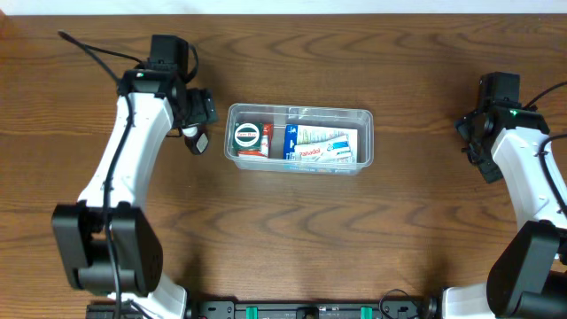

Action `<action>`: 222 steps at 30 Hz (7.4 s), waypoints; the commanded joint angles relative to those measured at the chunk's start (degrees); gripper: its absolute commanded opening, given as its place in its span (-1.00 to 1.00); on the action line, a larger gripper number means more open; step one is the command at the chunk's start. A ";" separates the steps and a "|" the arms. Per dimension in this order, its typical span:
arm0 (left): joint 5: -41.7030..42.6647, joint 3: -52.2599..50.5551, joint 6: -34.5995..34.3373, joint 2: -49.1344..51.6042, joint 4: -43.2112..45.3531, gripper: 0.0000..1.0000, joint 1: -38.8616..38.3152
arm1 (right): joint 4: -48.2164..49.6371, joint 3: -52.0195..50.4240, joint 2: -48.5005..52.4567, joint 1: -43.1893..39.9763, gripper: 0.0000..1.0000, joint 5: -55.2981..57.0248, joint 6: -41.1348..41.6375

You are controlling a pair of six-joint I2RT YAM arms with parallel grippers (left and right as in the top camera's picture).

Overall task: Pack container
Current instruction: 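Lift left gripper and move it to the brown bottle, then lower left gripper around the brown bottle and grasp it, then lift the brown bottle with left gripper and carry it over the container, then lower the bottle upright between the tin and blue box, release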

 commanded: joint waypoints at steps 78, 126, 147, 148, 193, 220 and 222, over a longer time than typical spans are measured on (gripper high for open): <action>5.92 -3.85 17.75 2.34 2.25 -0.53 0.15 | -0.13 0.04 0.31 -0.26 0.98 0.46 0.79; 28.37 1.07 -1.84 -11.37 2.73 -0.53 -10.40 | -0.15 0.04 0.31 -0.22 0.98 0.46 0.79; 16.98 1.03 -1.36 -2.67 4.68 -0.53 -15.98 | -0.13 0.04 0.31 -0.22 0.98 0.46 0.81; 15.72 1.03 -1.36 -2.67 4.70 -0.53 -16.79 | -0.13 0.04 0.31 -0.22 0.99 0.46 0.79; 4.35 1.01 -9.99 0.74 5.27 -0.53 -23.78 | -0.13 0.04 0.31 -0.22 0.99 0.46 0.79; 4.17 -2.01 -9.97 2.36 8.07 -0.52 -23.78 | -0.13 0.04 0.31 -0.22 0.98 0.46 0.79; 4.17 -2.01 -9.97 2.71 8.09 -0.52 -23.78 | -0.15 0.04 0.31 -0.22 0.99 0.46 0.79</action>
